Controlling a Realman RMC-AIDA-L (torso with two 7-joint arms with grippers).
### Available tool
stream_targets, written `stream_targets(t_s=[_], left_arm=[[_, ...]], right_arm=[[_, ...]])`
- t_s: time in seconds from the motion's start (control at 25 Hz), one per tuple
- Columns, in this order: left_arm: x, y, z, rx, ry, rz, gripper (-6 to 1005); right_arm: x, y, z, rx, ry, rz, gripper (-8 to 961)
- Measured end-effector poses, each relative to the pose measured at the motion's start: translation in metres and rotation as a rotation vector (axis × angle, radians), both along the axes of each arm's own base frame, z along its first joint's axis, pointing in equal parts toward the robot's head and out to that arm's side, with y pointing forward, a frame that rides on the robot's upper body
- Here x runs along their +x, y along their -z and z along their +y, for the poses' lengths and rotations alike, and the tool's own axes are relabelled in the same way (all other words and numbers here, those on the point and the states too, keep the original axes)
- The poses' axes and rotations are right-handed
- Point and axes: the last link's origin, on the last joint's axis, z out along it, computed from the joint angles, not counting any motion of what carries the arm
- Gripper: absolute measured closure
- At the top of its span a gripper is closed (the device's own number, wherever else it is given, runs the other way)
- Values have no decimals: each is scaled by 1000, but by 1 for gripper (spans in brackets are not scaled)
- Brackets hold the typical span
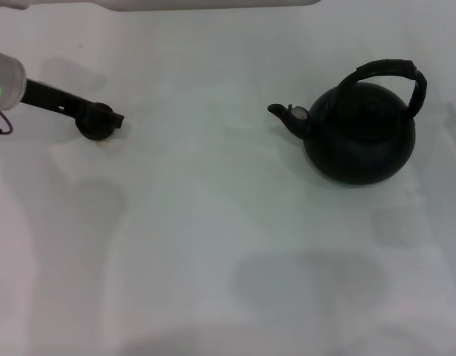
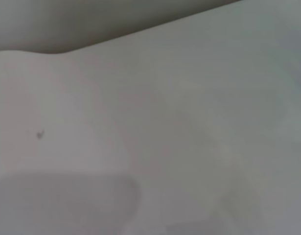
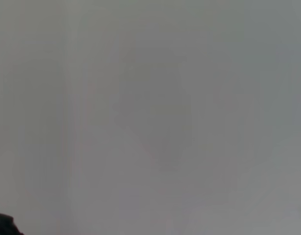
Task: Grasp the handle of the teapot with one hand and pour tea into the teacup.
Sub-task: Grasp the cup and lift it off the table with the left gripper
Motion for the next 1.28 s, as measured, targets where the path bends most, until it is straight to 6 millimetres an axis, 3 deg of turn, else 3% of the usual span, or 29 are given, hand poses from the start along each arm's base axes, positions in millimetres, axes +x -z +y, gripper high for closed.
stream_targets(t_s=[0.68,0.88,1.08,1.28], left_arm=[[-2,1,0,8,-35,-2,171],[1,0,1,-4,-25,6,255],[20,1,10,-37,27,10,306],[59,11,24,-102,143,17,305]], right_arm=[[0,0,-1,0,1,0,95],[1,0,-1,0,2,0,95],[1,0,-1,0,3,0,95],[0,0,0,0,0,0,95]])
